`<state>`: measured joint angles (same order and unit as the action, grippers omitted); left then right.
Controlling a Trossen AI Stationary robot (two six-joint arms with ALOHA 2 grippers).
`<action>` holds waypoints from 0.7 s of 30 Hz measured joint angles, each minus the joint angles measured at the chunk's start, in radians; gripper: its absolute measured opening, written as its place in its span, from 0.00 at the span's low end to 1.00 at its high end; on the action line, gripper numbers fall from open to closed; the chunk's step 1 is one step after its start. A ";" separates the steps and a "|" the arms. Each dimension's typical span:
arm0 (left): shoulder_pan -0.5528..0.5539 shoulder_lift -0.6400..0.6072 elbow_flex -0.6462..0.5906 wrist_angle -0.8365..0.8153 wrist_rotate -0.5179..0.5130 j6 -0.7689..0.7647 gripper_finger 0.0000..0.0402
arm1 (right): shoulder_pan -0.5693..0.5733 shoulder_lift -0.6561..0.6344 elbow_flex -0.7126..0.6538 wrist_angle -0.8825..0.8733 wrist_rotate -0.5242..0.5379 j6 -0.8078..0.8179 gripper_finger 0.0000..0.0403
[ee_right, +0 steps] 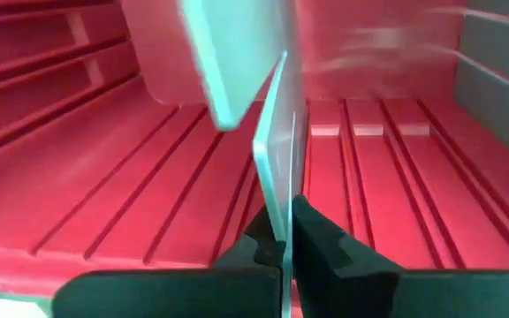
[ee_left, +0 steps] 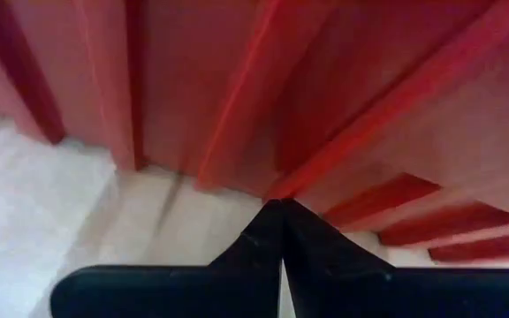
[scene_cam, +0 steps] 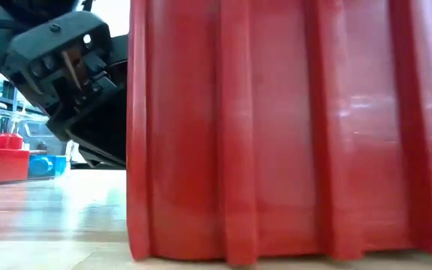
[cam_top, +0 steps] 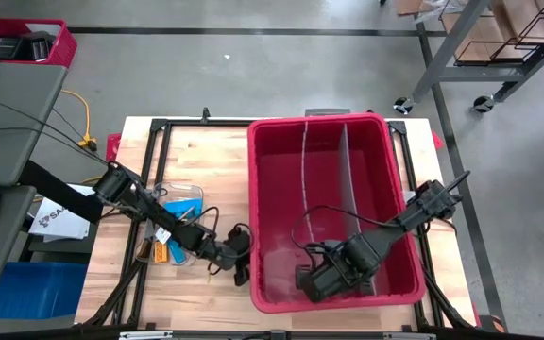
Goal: Sort Items/Unsort Items
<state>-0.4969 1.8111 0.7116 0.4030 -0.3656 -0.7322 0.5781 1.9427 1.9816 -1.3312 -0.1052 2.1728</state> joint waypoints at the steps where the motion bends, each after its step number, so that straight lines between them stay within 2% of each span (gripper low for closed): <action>1: 0.000 0.000 0.000 0.001 -0.003 0.000 0.00 | 0.000 0.001 0.000 -0.001 0.004 0.000 0.00; 7: 0.000 0.000 0.000 0.001 0.000 -0.014 0.00 | 0.002 0.004 -0.092 0.085 0.005 0.014 0.00; 11: 0.000 0.000 0.000 0.001 0.004 -0.017 0.00 | 0.001 -0.001 -0.156 0.148 -0.029 0.020 0.00; 21: 0.000 0.000 0.002 -0.011 0.021 -0.018 0.00 | 0.016 -0.032 -0.148 0.096 -0.009 0.003 0.00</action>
<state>-0.4969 1.8107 0.7132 0.3924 -0.3450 -0.7498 0.5938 1.9109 1.8332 -1.2347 -0.1137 2.1763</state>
